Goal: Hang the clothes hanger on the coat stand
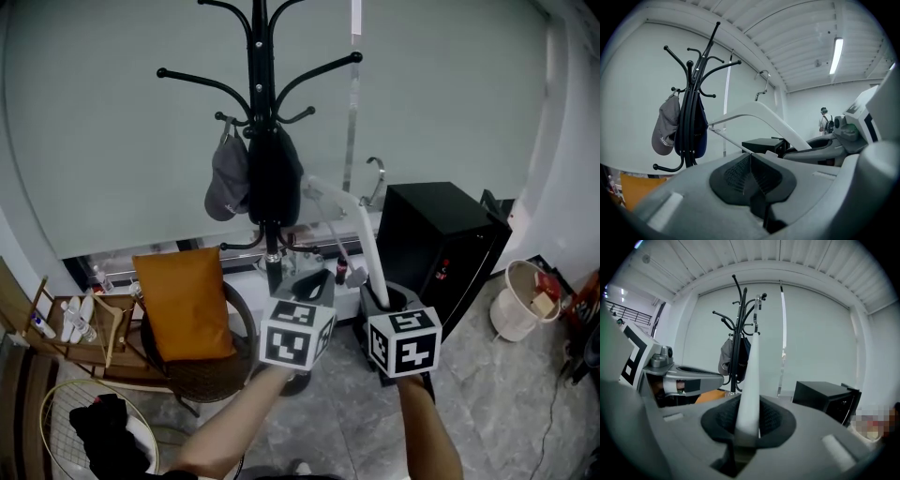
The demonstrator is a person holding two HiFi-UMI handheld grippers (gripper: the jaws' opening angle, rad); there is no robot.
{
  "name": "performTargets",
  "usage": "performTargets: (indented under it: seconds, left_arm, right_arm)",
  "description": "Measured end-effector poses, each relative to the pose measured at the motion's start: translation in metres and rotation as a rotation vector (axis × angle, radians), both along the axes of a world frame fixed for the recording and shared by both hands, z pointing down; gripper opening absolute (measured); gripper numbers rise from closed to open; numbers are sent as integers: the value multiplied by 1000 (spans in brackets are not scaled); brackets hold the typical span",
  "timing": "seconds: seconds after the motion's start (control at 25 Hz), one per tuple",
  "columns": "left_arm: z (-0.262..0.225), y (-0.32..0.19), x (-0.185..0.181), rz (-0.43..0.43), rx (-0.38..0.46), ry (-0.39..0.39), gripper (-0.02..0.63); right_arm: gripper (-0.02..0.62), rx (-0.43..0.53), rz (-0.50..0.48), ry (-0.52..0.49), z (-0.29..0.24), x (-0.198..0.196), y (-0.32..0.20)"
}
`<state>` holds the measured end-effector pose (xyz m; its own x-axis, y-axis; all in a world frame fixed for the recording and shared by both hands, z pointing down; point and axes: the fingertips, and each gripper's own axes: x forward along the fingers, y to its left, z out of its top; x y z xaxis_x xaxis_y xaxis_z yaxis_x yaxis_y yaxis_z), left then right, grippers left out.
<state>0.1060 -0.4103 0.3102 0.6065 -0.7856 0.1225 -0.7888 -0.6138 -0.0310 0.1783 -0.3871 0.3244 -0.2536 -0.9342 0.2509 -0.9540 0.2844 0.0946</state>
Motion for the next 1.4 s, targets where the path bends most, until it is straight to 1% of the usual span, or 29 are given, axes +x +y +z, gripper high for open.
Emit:
performTargets:
  seconds: [0.16,0.48,1.04,1.2,1.4]
  left_arm:
    - [5,-8,6,-7,-4,-8,12]
    - [0,-33,3,-26,-4,-6,12]
    - [-7,-94,-19,-29,11,2,12]
    - [-7,-111,-23,-24,7,9,12]
    - [-6,-134,-31,-26,9,12,12]
  right_arm:
    - [69,8,-1,12,3,7,-12]
    - [69,16,-2,50,-1,9,-42]
    - [69,27,9,91,-8,-11,-107]
    - [69,31,16,124,-10,-15,-125]
    - [69,32,4,138,-12,-28,-147]
